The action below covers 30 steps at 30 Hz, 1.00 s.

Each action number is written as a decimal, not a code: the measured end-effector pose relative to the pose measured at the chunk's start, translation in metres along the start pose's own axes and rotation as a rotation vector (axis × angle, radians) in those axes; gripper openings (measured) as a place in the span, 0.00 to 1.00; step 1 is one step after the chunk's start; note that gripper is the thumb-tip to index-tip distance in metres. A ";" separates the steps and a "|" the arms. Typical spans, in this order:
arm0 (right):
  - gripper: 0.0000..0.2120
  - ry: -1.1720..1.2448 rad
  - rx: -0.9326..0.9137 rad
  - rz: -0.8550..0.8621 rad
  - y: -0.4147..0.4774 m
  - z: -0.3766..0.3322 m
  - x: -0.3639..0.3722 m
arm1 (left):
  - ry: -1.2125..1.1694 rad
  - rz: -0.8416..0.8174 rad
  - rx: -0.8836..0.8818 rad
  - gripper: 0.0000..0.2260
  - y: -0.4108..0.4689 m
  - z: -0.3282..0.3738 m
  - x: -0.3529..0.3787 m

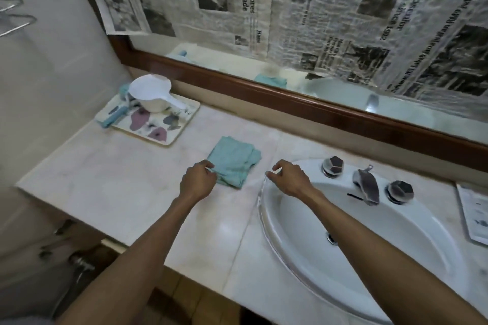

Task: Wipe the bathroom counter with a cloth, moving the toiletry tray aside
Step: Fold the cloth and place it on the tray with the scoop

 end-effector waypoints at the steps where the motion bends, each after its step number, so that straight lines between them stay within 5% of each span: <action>1: 0.21 0.023 0.019 -0.014 0.012 -0.001 0.006 | -0.010 -0.003 -0.025 0.14 0.007 -0.010 -0.002; 14: 0.25 0.031 -0.034 0.071 0.134 -0.052 0.026 | 0.159 -0.129 -0.118 0.30 0.114 -0.046 0.005; 21: 0.31 -0.179 -0.036 -0.007 0.178 -0.084 0.035 | 0.214 -0.267 -0.098 0.23 0.133 -0.041 0.024; 26: 0.18 -0.253 0.022 -0.034 0.188 -0.087 0.036 | 0.243 -0.403 0.002 0.16 0.139 -0.031 0.015; 30: 0.08 0.003 -0.028 -0.075 0.188 -0.086 0.033 | -0.120 -0.436 0.068 0.10 0.146 -0.039 -0.023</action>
Point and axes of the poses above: each hand's wrist, its own y-axis towards the middle knuckle, its own x-axis out of the palm, z = x × y, the point moved 10 cm from there along y, towards the middle knuckle, and after that the axes turned 15 degrees about -z, right-handed, at the moved point
